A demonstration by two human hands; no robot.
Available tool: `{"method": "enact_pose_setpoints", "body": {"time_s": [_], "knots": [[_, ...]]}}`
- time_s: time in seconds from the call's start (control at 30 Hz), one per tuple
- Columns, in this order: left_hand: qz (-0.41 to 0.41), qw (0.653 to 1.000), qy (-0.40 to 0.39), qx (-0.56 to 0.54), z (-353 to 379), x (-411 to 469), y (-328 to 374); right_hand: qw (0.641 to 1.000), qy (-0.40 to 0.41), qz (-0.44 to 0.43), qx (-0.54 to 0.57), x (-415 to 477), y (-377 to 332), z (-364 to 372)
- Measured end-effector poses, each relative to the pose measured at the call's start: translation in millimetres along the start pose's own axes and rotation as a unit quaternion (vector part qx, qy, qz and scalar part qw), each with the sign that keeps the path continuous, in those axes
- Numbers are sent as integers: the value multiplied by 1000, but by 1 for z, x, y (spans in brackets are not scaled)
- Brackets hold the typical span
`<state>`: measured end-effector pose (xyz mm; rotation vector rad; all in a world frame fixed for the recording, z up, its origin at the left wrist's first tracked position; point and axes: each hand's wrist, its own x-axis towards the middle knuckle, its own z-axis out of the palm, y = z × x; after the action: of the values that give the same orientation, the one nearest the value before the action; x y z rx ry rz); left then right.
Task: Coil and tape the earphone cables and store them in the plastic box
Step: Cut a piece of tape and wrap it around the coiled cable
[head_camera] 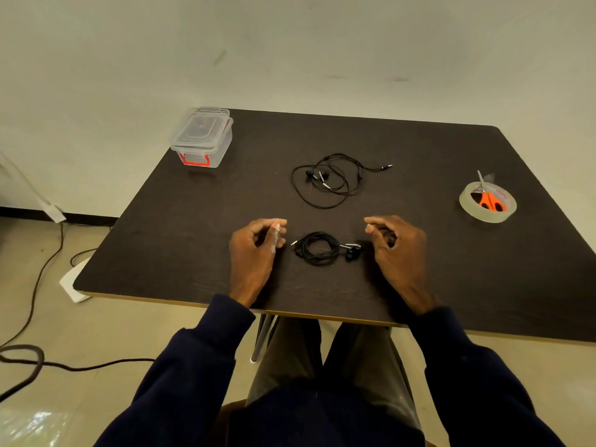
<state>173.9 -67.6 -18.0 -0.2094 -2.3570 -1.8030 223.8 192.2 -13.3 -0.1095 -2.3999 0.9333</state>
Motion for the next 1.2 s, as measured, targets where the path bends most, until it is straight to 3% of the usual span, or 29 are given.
{"method": "enact_pose_setpoints", "body": {"time_s": [0.23,0.37,0.5,0.67,0.83,1.03,1.2], "knots": [[99,993,-49,-46,18,-3,26,999,-26,-33,-27,10,2,-13],[100,986,-124,-48,43,7,50,993,39,7,-115,31,21,-49],[108,981,-153,-48,70,25,76,958,127,57,-251,53,51,-91],[97,979,-173,-44,105,33,95,909,44,159,-382,62,84,-109],[94,971,-219,-13,127,33,97,926,17,158,-343,58,99,-104],[81,968,-237,20,133,37,90,977,10,146,-158,43,90,-93],[47,964,-245,90,137,46,85,990,-32,-1,-134,24,73,-87]]}}
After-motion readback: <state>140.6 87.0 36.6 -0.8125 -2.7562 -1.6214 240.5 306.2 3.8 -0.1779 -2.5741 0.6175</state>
